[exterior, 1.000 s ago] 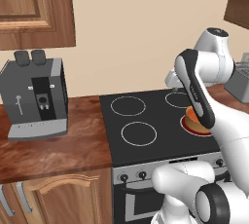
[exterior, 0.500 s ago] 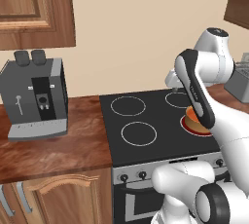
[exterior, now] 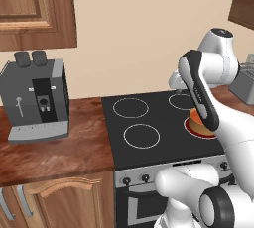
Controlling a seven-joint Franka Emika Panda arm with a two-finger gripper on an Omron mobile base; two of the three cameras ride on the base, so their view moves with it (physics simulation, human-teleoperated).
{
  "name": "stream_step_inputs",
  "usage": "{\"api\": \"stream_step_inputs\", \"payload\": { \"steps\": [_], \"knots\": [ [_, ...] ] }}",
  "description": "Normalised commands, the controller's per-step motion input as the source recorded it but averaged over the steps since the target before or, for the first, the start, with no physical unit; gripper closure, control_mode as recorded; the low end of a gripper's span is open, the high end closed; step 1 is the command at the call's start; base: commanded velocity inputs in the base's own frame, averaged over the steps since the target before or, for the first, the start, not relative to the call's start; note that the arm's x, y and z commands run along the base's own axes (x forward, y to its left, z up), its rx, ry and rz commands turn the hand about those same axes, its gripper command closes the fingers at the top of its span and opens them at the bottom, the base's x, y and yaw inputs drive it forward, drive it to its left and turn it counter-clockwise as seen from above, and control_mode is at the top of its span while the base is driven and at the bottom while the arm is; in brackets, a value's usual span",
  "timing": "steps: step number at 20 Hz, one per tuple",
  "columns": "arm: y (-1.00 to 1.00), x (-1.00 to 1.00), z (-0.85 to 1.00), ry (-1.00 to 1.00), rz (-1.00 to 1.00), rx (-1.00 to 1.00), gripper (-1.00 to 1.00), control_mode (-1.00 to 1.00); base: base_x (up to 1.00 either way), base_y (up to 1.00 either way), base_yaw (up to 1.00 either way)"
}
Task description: Wait until the marinara sauce is simmered to a deep red color and then turn off the stove.
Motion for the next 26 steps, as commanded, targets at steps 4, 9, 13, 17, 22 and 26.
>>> {"api": "stream_step_inputs", "payload": {
  "steps": [4, 9, 13, 17, 22, 26],
  "knots": [
    [0.00, 0.00, 0.00, 0.00, 0.00, 0.00, -1.00, -1.00, 0.00, 0.00, 0.00],
    [0.00, 0.00, 0.00, 0.00, 0.00, 0.00, -1.00, -1.00, 0.00, 0.00, 0.00],
    [0.00, 0.00, 0.00, 0.00, 0.00, 0.00, -1.00, -1.00, 0.00, 0.00, 0.00],
    [0.00, 0.00, 0.00, 0.00, 0.00, 0.00, -1.00, -1.00, 0.00, 0.00, 0.00],
    [0.00, 0.00, 0.00, 0.00, 0.00, 0.00, -1.00, -1.00, 0.00, 0.00, 0.00],
    [0.00, 0.00, 0.00, 0.00, 0.00, 0.00, -1.00, -1.00, 0.00, 0.00, 0.00]
  ]
}}
